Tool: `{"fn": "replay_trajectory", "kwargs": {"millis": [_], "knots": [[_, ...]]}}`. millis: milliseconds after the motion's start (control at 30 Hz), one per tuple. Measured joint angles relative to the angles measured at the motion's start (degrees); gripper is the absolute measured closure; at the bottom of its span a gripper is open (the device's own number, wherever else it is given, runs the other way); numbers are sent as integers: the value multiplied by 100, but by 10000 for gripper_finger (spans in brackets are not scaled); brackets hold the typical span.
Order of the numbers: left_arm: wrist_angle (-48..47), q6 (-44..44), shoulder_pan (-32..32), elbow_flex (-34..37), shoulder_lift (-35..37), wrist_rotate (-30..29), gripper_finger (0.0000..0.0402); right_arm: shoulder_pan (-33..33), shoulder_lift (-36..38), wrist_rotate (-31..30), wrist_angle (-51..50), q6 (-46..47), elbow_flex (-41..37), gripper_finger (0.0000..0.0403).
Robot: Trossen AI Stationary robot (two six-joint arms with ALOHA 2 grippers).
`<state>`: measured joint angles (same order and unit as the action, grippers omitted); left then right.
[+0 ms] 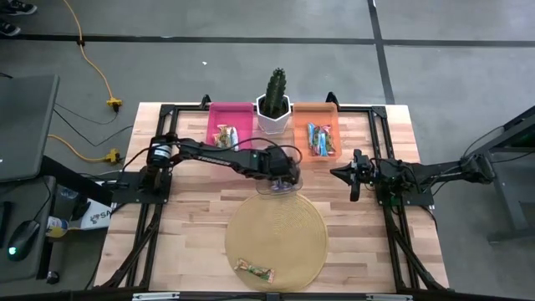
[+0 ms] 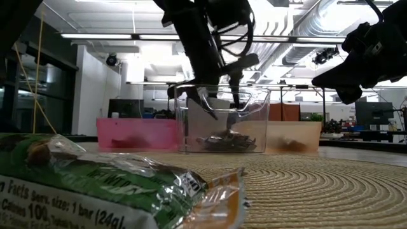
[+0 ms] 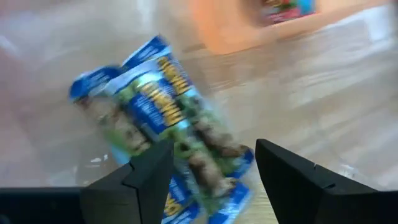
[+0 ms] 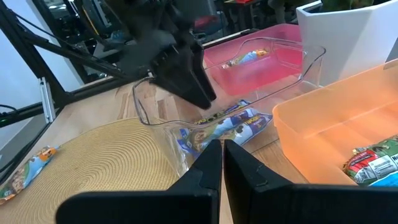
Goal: Pick and place Granola Bars by type
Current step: Put the yellow granola bar into the pink bin
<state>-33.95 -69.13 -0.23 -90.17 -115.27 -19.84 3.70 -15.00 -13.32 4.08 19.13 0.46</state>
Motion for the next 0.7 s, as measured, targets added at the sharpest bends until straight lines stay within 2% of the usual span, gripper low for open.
{"fn": "replay_trajectory", "kwargs": {"millis": [333, 700], "knots": [[429, 1693, -15, 0, 873, -507, 175, 0, 0, 0, 0, 1, -1, 402], [425, 3461, -230, -9, 2311, -361, 175, 0, 0, 2, -13, 1, 1, 402]]}}
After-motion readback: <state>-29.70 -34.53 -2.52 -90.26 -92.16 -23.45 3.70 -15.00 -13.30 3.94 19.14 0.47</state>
